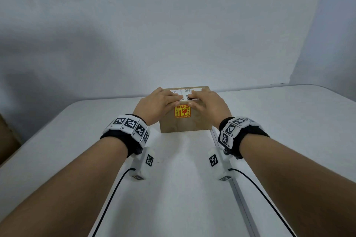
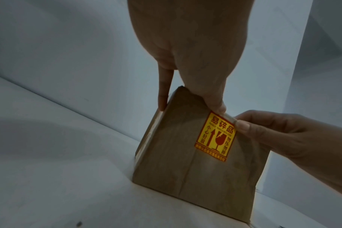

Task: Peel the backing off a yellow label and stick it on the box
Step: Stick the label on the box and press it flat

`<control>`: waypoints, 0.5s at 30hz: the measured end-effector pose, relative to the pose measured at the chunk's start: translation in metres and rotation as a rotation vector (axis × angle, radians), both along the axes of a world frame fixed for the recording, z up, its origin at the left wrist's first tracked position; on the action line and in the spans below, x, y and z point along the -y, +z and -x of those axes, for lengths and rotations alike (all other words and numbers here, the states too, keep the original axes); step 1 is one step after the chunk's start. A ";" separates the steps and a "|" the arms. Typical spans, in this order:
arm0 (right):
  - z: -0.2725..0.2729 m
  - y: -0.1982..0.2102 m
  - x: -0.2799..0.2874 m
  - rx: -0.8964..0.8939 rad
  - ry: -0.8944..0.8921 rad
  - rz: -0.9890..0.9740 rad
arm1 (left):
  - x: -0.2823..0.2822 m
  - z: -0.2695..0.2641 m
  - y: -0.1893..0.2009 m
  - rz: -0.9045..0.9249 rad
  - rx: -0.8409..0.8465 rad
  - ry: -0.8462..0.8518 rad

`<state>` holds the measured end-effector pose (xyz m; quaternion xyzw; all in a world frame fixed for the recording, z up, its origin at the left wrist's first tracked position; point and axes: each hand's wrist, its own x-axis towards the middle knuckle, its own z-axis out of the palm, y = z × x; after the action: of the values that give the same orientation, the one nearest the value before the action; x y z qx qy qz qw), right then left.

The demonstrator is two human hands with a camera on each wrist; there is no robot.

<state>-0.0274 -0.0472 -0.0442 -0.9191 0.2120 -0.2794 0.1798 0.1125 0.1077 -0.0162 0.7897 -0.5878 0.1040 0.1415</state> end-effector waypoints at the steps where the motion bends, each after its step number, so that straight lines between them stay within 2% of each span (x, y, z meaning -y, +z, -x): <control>1: 0.000 -0.001 0.001 -0.002 0.000 -0.008 | 0.000 0.000 0.000 -0.003 -0.001 0.000; 7: 0.004 0.000 -0.003 -0.025 -0.003 -0.011 | -0.001 0.001 0.001 -0.008 -0.016 0.012; 11: 0.003 -0.006 -0.011 -0.111 0.001 0.264 | 0.000 0.003 -0.002 0.018 -0.020 0.028; 15: -0.005 -0.008 -0.016 -0.090 -0.074 0.304 | -0.002 0.006 -0.003 0.015 0.022 0.048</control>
<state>-0.0220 -0.0309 -0.0519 -0.9388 0.2088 -0.2734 0.0183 0.1068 0.1095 -0.0195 0.8014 -0.5693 0.1204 0.1384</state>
